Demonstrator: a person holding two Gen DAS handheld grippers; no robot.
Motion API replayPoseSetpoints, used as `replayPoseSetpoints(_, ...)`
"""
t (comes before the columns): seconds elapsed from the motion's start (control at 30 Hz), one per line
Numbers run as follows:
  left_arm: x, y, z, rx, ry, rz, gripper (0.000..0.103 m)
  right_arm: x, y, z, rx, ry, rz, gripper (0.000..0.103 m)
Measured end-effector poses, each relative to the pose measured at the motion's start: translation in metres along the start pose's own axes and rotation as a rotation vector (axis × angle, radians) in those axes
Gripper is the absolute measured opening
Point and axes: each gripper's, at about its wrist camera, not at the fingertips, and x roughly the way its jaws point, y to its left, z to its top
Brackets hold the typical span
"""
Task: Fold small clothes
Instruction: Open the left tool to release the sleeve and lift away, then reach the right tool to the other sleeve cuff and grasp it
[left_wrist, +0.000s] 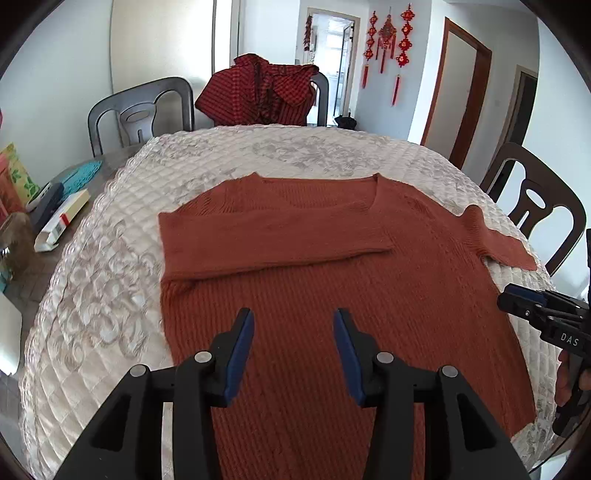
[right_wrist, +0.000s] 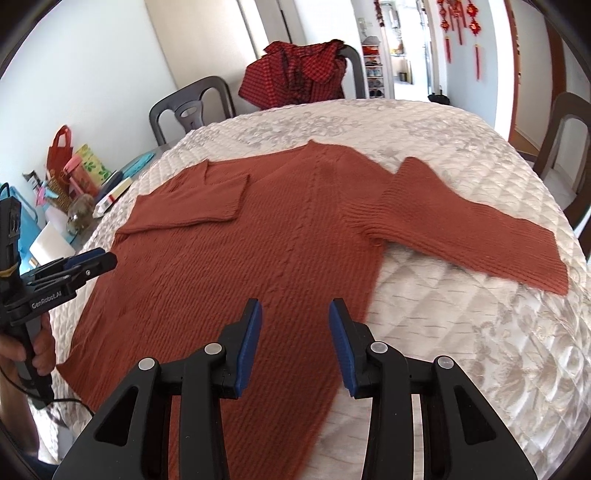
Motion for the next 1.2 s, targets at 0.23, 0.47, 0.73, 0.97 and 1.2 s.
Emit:
replayPoseSetpoints(0.23, 0.011, -0.013, 0.013, 0.023, 0.001, -0.016, 0.048, -0.007, -0.026, 0.004, 0.068, -0.022, -0.043, 0.039)
replayPoseSetpoints(0.47, 0.028, -0.02, 0.017, 0.038, 0.018, -0.018, 0.048, -0.016, -0.055, 0.006, 0.14, -0.048, -0.096, 0.039)
replayPoseSetpoints(0.73, 0.042, -0.01, 0.007, 0.007, 0.059, -0.003, 0.048, -0.024, -0.1, 0.003, 0.278, -0.07, -0.164, 0.043)
replayPoseSetpoints(0.97, 0.046, -0.006, 0.002, -0.005, 0.068, -0.013, 0.056, -0.03, -0.143, -0.006, 0.451, -0.087, -0.184, 0.046)
replayPoseSetpoints(1.2, 0.048, -0.008, 0.001, 0.009, 0.071, -0.018, 0.063, -0.032, -0.175, -0.003, 0.589, -0.155, -0.147, 0.046)
